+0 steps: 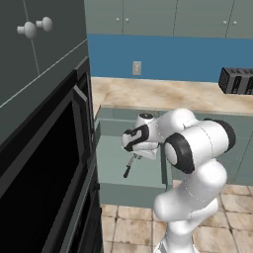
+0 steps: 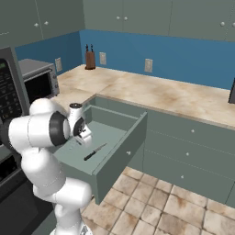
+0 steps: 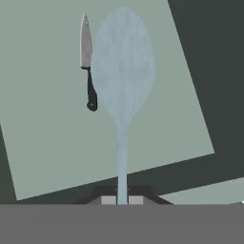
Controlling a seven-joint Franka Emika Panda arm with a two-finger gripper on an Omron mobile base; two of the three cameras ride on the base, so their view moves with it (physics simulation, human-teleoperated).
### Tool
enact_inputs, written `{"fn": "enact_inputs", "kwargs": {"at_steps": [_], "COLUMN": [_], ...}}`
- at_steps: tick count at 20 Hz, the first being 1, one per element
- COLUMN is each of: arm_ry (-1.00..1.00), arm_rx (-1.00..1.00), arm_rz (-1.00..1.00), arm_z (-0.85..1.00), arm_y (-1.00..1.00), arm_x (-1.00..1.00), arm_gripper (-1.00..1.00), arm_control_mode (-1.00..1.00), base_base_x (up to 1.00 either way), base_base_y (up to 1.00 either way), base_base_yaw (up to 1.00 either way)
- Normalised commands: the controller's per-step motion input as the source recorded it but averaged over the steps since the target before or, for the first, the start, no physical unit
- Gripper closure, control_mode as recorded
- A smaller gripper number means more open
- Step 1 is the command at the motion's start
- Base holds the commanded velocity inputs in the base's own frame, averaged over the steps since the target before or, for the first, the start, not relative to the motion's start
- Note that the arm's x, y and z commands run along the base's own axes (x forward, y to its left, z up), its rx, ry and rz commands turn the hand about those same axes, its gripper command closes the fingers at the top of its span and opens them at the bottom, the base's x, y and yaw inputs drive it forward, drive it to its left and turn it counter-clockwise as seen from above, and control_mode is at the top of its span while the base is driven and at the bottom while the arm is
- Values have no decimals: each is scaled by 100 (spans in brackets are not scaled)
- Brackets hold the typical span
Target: Pick up the metallic utensils from the counter and place them in the open drawer. Make sure not to pick up any wooden utensils.
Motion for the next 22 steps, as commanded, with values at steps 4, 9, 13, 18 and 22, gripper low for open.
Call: {"fn": "enact_inputs", "kwargs": {"at_steps": [4,9,13,18,22], "arm_ry": [3,7,7,10,10], "arm_rx": [-2,0,-1,0,0], "arm_rz": [0,0,0,0,0], "arm_z": [-52,-52,-44,-46,-47], "arm_y": [0,0,1,0,0], "arm_x": [53,40,37,41,43], "arm_gripper": [100,100,100,100,100], "arm_control_mode": [-100,-100,-100,-100,-100], "base_base_x": [0,0,0,0,0], "base_base_y": [0,0,0,0,0], "base_base_yaw": [0,0,0,0,0]}}
